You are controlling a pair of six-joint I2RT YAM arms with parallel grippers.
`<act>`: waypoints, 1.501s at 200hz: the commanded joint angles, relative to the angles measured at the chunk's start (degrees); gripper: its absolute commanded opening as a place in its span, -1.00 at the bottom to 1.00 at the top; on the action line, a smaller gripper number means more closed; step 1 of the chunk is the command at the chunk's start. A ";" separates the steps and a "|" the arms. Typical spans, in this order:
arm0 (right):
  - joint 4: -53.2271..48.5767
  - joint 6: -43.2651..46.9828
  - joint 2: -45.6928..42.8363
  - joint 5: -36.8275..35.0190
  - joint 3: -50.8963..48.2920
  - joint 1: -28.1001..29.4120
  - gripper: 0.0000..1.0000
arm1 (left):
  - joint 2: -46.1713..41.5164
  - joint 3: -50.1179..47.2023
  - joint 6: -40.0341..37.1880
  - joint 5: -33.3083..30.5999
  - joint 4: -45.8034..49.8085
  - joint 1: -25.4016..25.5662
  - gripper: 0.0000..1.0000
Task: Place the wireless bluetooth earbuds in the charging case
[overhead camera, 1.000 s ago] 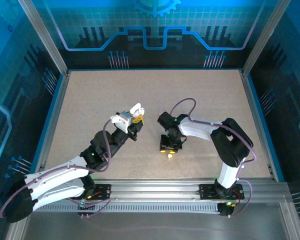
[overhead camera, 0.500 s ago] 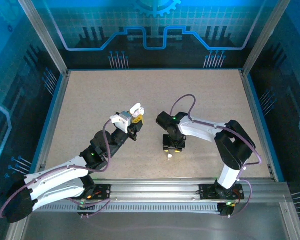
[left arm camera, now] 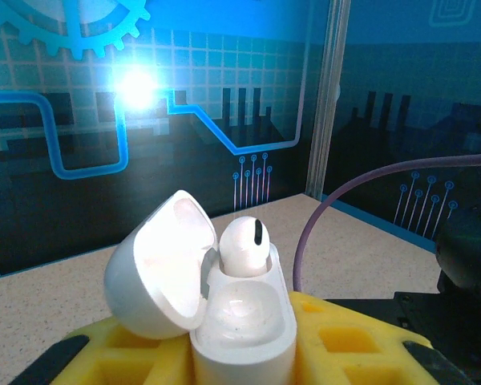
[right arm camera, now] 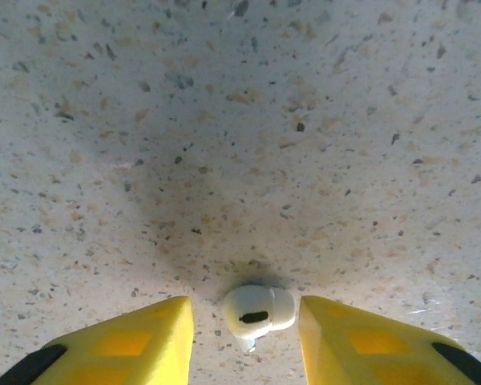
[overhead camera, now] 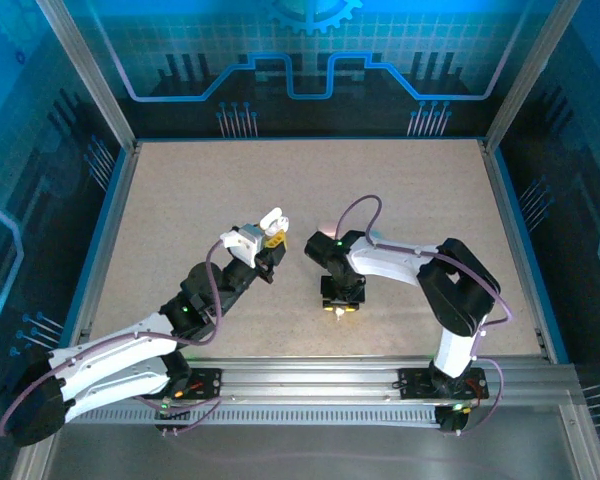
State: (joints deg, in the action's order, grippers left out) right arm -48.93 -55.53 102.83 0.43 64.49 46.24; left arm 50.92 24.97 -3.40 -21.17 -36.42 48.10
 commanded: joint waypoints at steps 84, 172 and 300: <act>0.50 -0.41 3.14 0.76 -0.59 0.69 -0.25 | -1.08 -0.45 -0.77 0.44 -1.63 -0.63 -0.42; 0.81 1.13 2.23 0.16 -0.46 0.70 -0.48 | -0.77 -0.10 -0.73 0.48 -1.21 -0.58 -0.42; 11.83 24.47 -37.12 -15.28 10.38 -3.56 -0.43 | 11.67 5.75 2.75 12.74 -7.87 -0.42 -0.42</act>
State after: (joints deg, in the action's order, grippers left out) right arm -43.86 -39.55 70.15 -11.62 71.59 43.31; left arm 59.77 27.49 -2.74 -13.54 -37.93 47.83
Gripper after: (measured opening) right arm 0.284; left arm 0.291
